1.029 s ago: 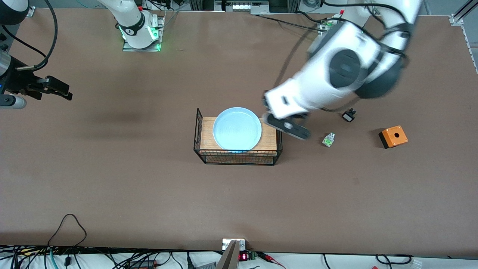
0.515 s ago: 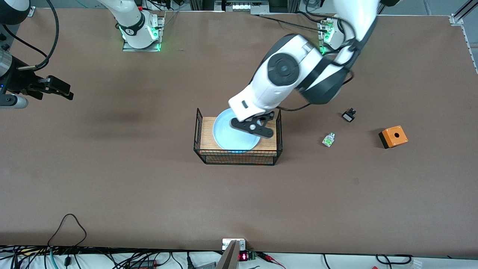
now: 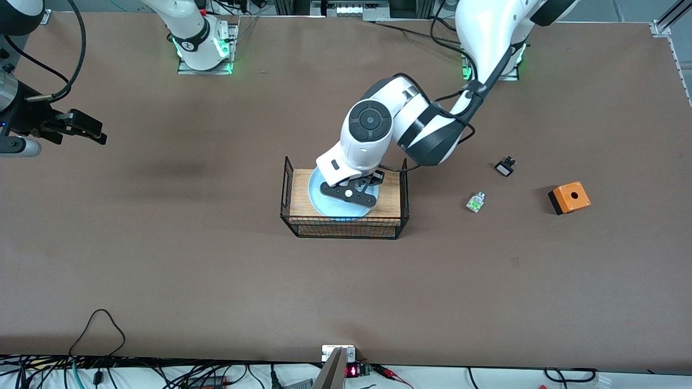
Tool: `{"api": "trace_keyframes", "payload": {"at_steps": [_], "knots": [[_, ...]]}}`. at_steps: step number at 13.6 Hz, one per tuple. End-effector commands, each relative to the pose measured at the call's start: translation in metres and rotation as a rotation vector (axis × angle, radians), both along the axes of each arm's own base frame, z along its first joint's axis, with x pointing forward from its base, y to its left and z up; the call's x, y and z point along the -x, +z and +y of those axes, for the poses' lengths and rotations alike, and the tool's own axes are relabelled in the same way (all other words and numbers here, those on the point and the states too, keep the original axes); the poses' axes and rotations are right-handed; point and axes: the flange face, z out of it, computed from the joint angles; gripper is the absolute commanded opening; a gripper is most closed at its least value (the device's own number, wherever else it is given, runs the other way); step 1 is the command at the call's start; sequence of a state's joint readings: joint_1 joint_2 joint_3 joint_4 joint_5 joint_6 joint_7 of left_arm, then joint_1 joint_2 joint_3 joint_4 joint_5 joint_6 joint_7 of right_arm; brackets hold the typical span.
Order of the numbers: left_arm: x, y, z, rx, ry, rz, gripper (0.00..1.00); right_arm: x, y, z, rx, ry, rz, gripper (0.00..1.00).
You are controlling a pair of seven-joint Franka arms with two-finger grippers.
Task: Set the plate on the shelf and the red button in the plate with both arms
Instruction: 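Lower the red button onto the plate and open the left gripper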
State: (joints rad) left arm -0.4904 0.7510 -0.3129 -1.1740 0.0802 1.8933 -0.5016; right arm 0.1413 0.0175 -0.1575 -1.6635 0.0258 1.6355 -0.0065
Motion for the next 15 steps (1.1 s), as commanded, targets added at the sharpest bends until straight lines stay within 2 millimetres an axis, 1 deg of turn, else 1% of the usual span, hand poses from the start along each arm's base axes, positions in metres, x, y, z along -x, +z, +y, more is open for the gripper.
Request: {"api": "trace_keyframes", "payload": {"at_steps": [1, 2, 4, 6, 7, 8, 10, 11, 13, 14, 15], "knots": [[-0.002, -0.002, -0.002, -0.016, 0.002, -0.026, 0.75, 0.003, 0.007, 0.0, 0.006, 0.015, 0.001, 1.0], [-0.005, 0.0, 0.002, -0.017, -0.006, -0.033, 1.0, 0.003, 0.007, 0.0, 0.006, 0.015, 0.0, 1.0], [-0.009, 0.006, 0.009, -0.017, 0.011, -0.033, 1.0, 0.003, 0.007, 0.0, 0.006, 0.015, 0.001, 1.0], [-0.011, 0.04, 0.019, -0.014, 0.024, -0.057, 1.0, 0.003, 0.007, 0.0, 0.006, 0.015, 0.0, 1.0], [-0.015, 0.064, 0.036, -0.021, 0.042, -0.064, 1.0, 0.003, 0.007, 0.0, 0.006, 0.015, 0.0, 1.0], [-0.023, 0.088, 0.06, -0.032, 0.069, -0.066, 1.0, 0.003, 0.007, 0.0, 0.006, 0.015, 0.0, 1.0], [-0.038, 0.13, 0.119, -0.065, 0.14, -0.056, 1.0, 0.003, 0.007, 0.0, 0.006, 0.014, 0.001, 1.0], [-0.043, 0.15, 0.151, -0.082, 0.18, -0.044, 1.0, 0.003, 0.008, 0.001, 0.006, 0.012, -0.002, 1.0], [-0.044, 0.181, 0.198, -0.118, 0.238, -0.013, 1.0, 0.003, 0.01, 0.002, 0.001, 0.012, -0.006, 1.0], [-0.044, 0.19, 0.218, -0.131, 0.262, 0.003, 1.0, 0.002, 0.015, 0.002, 0.001, 0.015, -0.016, 1.0], [-0.044, 0.196, 0.234, -0.144, 0.262, 0.015, 1.0, 0.002, 0.016, 0.004, 0.002, 0.019, -0.018, 1.0]]}}
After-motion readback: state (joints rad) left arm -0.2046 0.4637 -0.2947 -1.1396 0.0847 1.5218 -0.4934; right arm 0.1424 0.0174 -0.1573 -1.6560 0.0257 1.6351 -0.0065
